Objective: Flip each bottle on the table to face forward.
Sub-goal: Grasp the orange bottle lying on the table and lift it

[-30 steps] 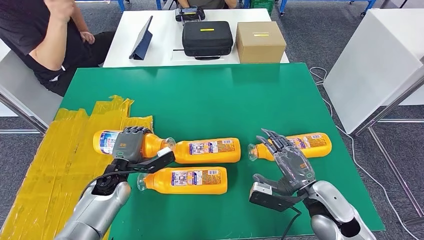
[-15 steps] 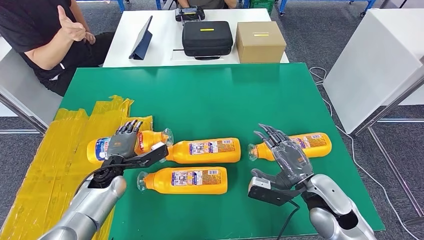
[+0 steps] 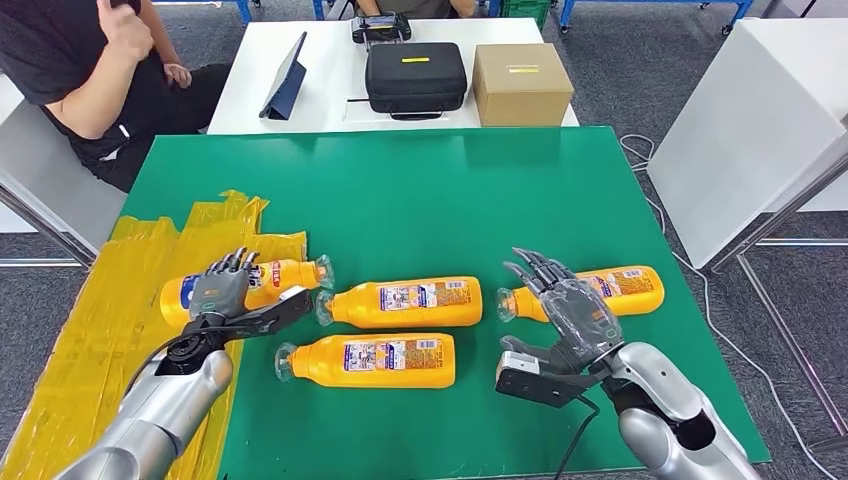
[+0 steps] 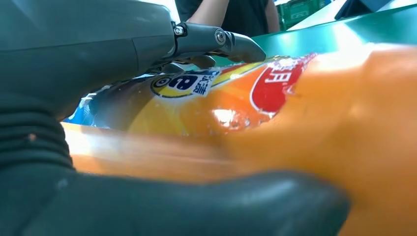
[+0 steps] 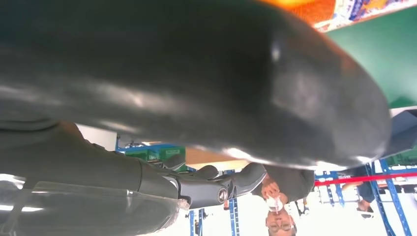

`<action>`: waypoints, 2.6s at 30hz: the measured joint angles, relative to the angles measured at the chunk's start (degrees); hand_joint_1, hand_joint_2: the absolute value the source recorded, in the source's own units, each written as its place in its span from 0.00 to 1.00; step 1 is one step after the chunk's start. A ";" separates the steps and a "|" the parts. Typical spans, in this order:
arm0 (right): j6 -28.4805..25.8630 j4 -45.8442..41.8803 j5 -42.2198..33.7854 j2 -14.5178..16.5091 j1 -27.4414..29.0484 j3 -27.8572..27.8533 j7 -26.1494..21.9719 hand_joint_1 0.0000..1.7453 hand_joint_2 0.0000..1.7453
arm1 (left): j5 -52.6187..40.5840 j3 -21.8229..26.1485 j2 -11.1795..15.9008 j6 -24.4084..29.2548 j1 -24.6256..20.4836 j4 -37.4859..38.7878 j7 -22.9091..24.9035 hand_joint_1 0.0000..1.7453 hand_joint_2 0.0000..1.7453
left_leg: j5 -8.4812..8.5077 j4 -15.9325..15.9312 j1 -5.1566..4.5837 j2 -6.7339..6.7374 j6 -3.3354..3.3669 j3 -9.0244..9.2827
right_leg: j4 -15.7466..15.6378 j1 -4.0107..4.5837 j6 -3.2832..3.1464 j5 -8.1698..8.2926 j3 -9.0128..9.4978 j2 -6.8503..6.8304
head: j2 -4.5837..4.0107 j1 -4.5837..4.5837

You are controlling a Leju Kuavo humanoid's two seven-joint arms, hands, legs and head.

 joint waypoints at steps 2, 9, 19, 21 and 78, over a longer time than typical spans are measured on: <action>-0.44 -0.31 0.16 -0.47 0.99 -0.04 0.21 0.00 0.00 | -0.15 0.56 0.22 -0.21 -0.06 0.01 -0.43 0.00 0.00 | 0.00 0.00 0.00 0.01 0.00 0.00 | 0.00 0.00 0.00 0.00 0.00 0.00 | 0.01 -0.01; -2.13 -2.60 0.29 -2.08 5.43 -1.90 0.43 0.00 0.00 | 4.47 3.10 0.52 -0.32 2.33 -5.21 -5.19 0.00 0.00 | 0.00 0.00 0.00 0.00 0.00 -0.01 | 0.00 0.00 0.00 0.00 -0.01 0.00 | 0.01 0.00; -3.00 -5.18 1.01 -2.72 10.05 -5.28 0.41 0.00 0.00 | 23.07 7.01 0.66 -2.64 7.53 -21.39 -14.33 0.00 0.00 | -0.01 0.00 0.00 0.02 0.01 -0.02 | -0.01 0.00 0.00 0.00 -0.01 0.01 | 0.01 0.01; -3.12 -5.34 1.13 -2.67 10.40 -5.44 0.41 0.00 0.00 | 26.49 7.32 0.67 -2.88 8.06 -22.86 -15.67 0.00 0.00 | -0.01 0.00 0.00 0.02 0.01 -0.02 | -0.01 0.00 0.00 0.00 -0.01 0.01 | 0.00 0.02; 12.20 28.24 4.60 -10.87 -15.02 -2.98 4.90 0.00 1.00 | 77.84 17.12 16.33 -6.74 16.20 -51.82 -22.26 0.00 0.00 | 0.11 0.01 0.00 0.07 0.02 -0.11 | 0.02 0.00 -0.04 0.15 -0.10 -0.04 | 0.00 0.00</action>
